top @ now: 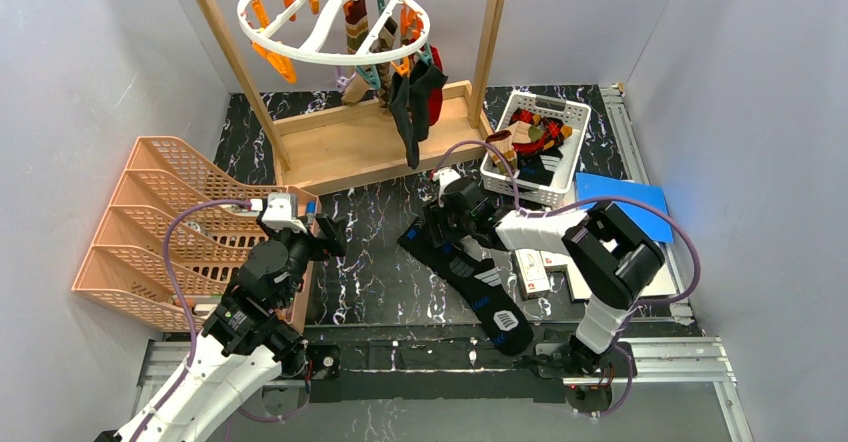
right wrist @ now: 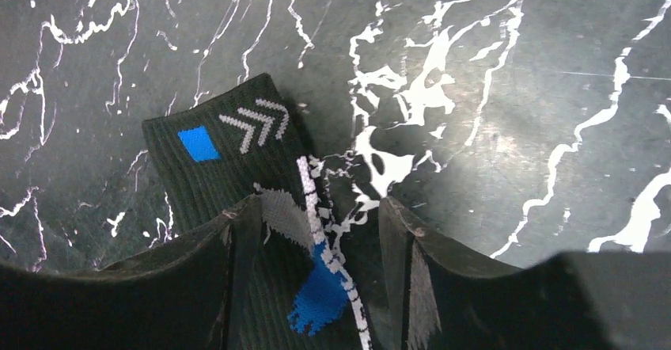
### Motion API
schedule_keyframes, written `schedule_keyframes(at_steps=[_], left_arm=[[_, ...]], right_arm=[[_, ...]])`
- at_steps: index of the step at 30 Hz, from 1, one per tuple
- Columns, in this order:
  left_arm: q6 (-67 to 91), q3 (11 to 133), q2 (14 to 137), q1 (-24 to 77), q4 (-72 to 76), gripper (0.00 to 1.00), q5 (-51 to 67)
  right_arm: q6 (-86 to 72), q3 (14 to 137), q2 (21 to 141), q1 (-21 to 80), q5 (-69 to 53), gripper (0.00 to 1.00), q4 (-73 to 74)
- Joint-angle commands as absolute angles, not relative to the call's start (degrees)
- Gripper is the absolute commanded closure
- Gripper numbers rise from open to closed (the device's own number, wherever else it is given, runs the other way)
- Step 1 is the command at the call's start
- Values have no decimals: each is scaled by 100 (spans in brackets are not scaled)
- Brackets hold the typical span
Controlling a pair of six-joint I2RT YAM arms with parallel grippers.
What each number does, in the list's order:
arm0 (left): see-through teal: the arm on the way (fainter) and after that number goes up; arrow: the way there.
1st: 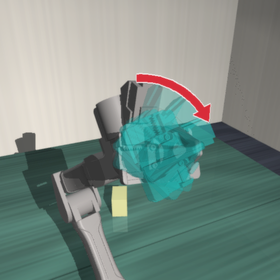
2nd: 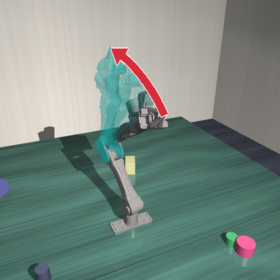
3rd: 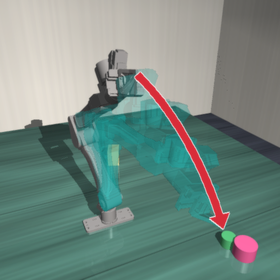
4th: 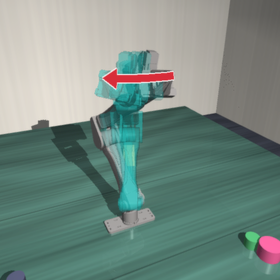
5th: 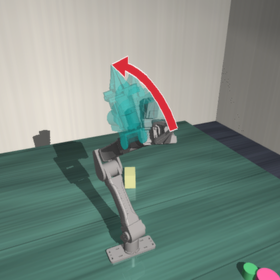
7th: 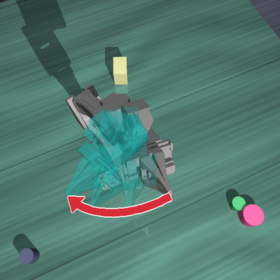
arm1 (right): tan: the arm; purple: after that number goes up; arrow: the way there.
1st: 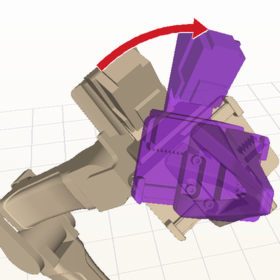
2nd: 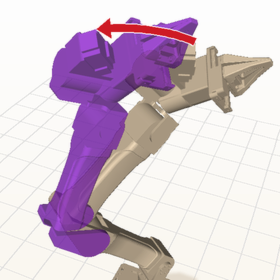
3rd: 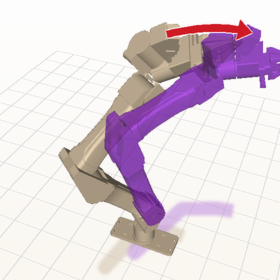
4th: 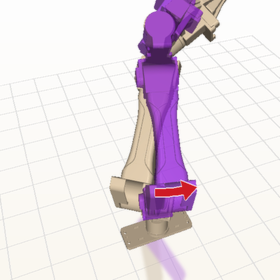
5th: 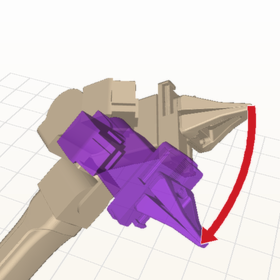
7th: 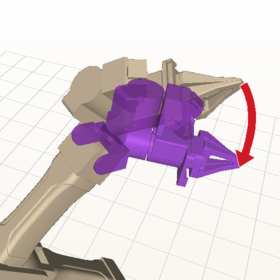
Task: Clip the socks to the hanger
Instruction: Place the sock at the center of the board, then pick up the sock at the center of the board.
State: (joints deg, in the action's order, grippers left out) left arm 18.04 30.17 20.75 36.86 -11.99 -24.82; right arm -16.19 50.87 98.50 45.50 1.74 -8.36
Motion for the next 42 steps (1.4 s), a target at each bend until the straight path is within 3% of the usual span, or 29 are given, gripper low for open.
schedule_keyframes(at_steps=[1, 7, 12, 18, 25, 29, 33, 42], left_arm=[[1837, 3138, 2116, 3683, -1134, 16, -2469], [1846, 3135, 2097, 3682, -1135, 16, -2454], [1879, 3151, 2049, 3683, -1203, 16, -2384], [1994, 3319, 2131, 3683, -736, 16, -1542], [2052, 3319, 2603, 3682, 1028, 16, 1011], [2178, 3353, 3013, 3678, 2010, 22, 1944], [2383, 3475, 3333, 3683, 2615, 39, 2441], [2847, 3630, 3674, 3683, 3331, 37, 3095]], right_arm=[[-1528, 5255, 9946, 4773, 169, 41, -1229], [-1643, 4898, 9687, 4979, 384, 75, -1342], [-1753, 4584, 8560, 4977, 545, 99, -1323], [-1440, 4386, 6609, 4975, 85, 99, -975], [-1410, 4319, 5060, 4975, -736, 99, -1177], [-1349, 4412, 4699, 4977, -1290, 99, -1437], [-1411, 4529, 4563, 4976, -1671, 99, -1685], [-1823, 4582, 4583, 4981, -1951, 99, -2254]])
